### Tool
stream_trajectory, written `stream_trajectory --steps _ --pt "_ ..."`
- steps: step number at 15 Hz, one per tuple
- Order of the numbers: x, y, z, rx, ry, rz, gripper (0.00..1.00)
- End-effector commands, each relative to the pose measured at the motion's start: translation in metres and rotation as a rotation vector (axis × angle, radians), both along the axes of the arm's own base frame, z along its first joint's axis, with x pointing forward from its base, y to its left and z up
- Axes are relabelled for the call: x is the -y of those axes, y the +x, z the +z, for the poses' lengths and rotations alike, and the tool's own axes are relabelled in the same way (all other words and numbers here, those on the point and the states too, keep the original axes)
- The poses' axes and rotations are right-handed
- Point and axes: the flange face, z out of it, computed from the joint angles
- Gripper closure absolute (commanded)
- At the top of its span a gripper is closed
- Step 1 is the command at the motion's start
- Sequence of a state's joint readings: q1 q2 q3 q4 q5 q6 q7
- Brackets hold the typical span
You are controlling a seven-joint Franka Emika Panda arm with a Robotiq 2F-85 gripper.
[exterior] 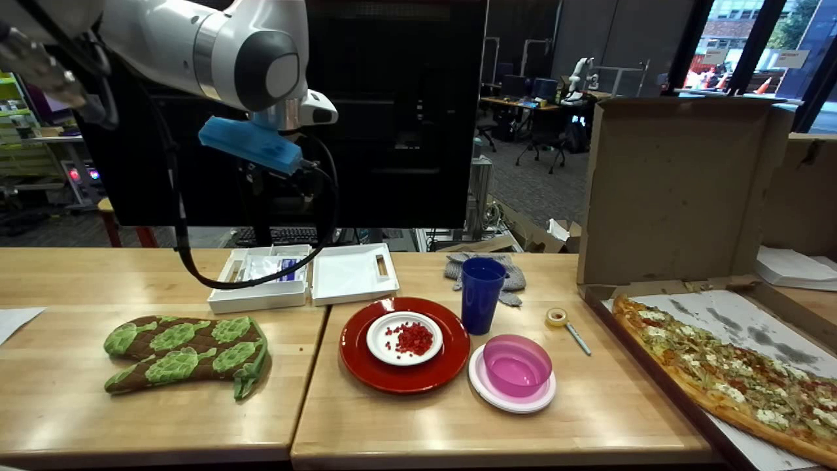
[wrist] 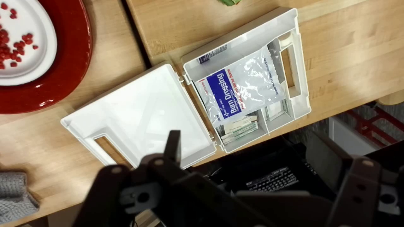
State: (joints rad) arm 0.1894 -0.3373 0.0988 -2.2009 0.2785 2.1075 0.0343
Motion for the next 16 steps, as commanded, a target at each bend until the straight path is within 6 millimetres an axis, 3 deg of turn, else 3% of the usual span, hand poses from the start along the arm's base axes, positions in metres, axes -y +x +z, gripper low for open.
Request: stream_trajectory --steps 1,4,10,14,16 --pt "0.000 0.000 0.000 -0.001 0.000 0.000 0.00" --pt "0.000 0.000 0.000 -0.001 0.000 0.000 0.00" --pt "0.002 -0.005 0.013 0.074 -0.157 0.205 0.00" --pt "0.001 0.007 -0.002 0.079 -0.140 0.224 0.00" --pt "-0.003 0.017 -0.019 0.074 -0.150 0.230 0.00"
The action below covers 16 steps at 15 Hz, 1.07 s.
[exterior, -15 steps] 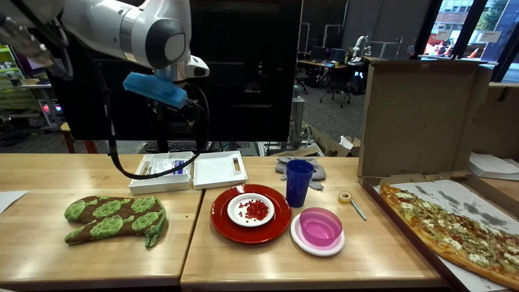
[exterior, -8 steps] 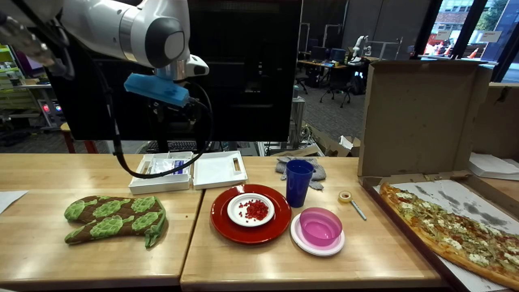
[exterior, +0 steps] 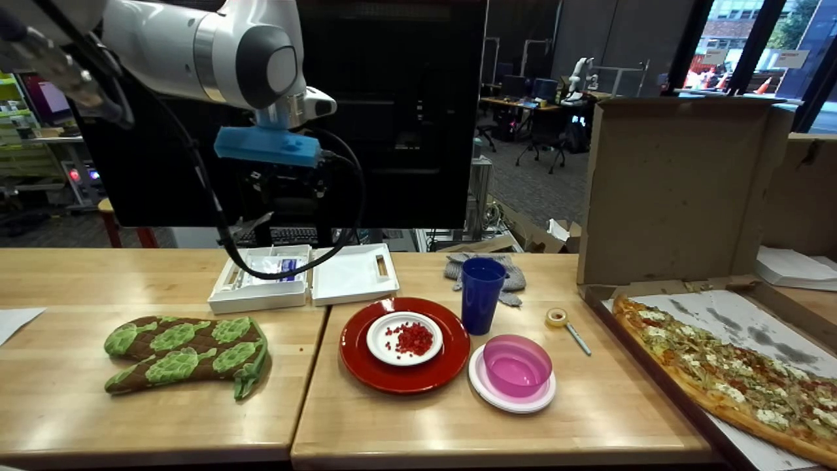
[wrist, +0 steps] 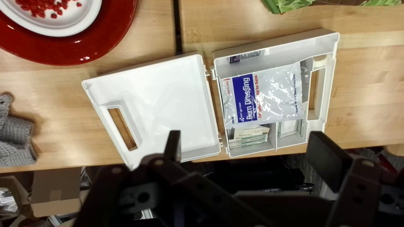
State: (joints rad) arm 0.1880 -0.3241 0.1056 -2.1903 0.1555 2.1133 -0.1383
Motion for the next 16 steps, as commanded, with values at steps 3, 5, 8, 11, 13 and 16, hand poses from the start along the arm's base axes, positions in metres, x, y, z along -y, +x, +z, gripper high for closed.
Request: stream_trajectory --steps 3,5,8,11,13,16 --pt "-0.009 0.026 -0.043 0.001 -0.023 0.043 0.00" --pt "-0.010 0.036 -0.058 -0.009 -0.021 0.061 0.00" --pt "-0.017 0.041 -0.080 -0.049 -0.036 0.086 0.00" --pt "-0.023 0.039 -0.100 -0.106 -0.067 0.094 0.00" --pt "-0.027 0.038 -0.108 -0.133 -0.112 0.066 0.00" --pt "-0.024 0.038 -0.114 -0.134 -0.132 0.052 0.00"
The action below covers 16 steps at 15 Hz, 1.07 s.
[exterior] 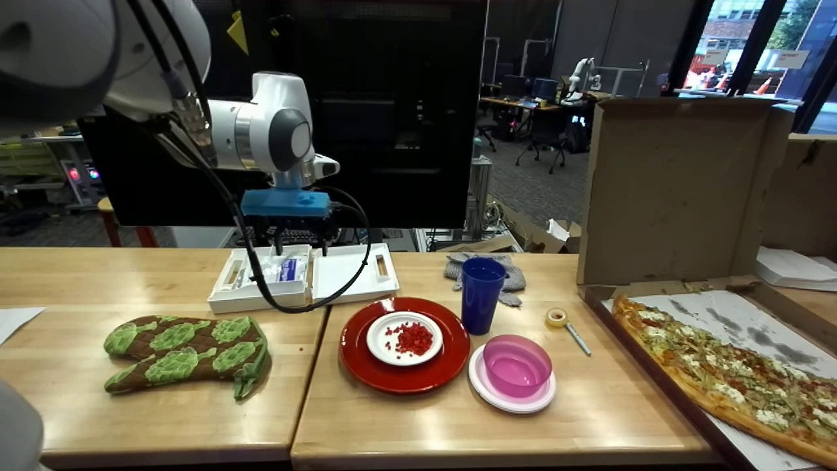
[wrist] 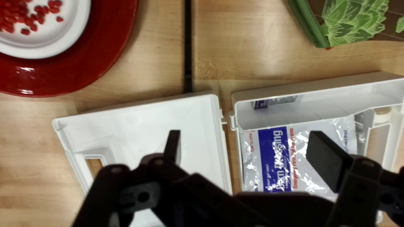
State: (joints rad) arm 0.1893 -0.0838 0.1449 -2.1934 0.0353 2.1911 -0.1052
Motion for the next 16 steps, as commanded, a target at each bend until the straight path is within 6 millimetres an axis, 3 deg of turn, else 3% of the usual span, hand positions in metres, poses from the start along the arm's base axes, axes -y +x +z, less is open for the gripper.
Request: stream_trajectory --steps 1,6,9,16 --pt "-0.001 0.000 0.001 0.003 -0.025 -0.014 0.00" --pt "-0.003 -0.001 0.002 -0.010 -0.023 -0.006 0.00" --pt "-0.008 -0.008 -0.003 -0.028 0.011 0.195 0.00" --pt "0.001 -0.026 -0.019 -0.090 -0.040 0.581 0.00"
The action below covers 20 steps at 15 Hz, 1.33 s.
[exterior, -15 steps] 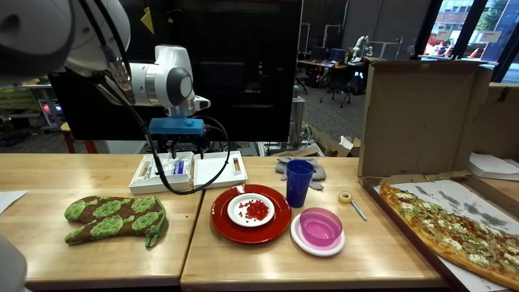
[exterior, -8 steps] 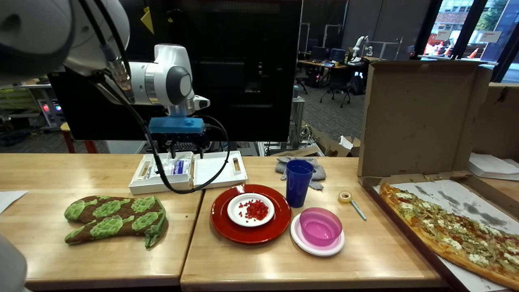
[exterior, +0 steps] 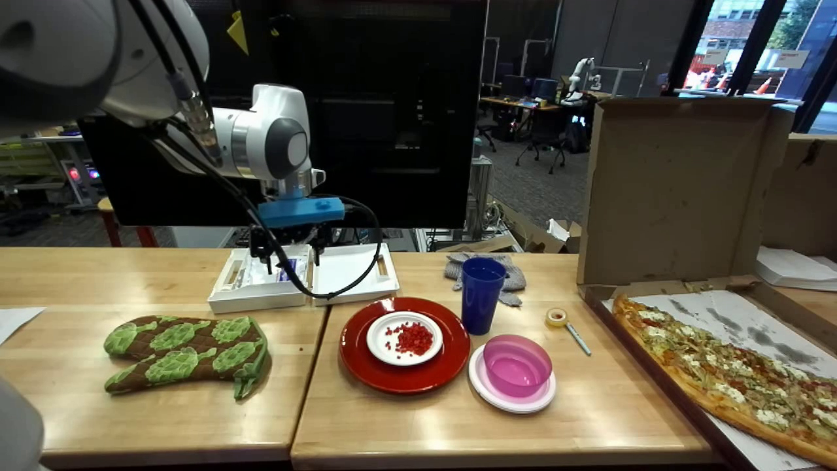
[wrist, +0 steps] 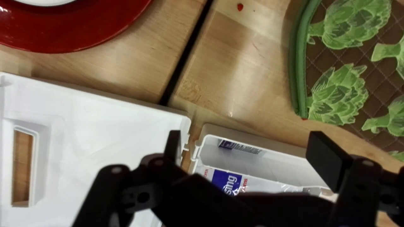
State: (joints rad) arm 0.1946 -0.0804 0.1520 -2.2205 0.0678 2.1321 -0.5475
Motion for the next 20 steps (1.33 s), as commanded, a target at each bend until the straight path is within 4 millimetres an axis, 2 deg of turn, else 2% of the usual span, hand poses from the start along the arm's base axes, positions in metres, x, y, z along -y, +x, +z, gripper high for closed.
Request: stream_trajectory --steps 1,10,11,16,20 --pt "0.005 -0.015 -0.002 -0.023 -0.028 0.197 0.00" --pt "0.009 -0.029 -0.017 -0.141 -0.080 0.668 0.00" --pt "0.010 -0.021 -0.022 -0.137 -0.047 0.579 0.00" --pt "0.009 -0.022 -0.023 -0.143 -0.063 0.642 0.00" --pt "0.005 -0.020 -0.020 -0.068 -0.101 0.720 0.00"
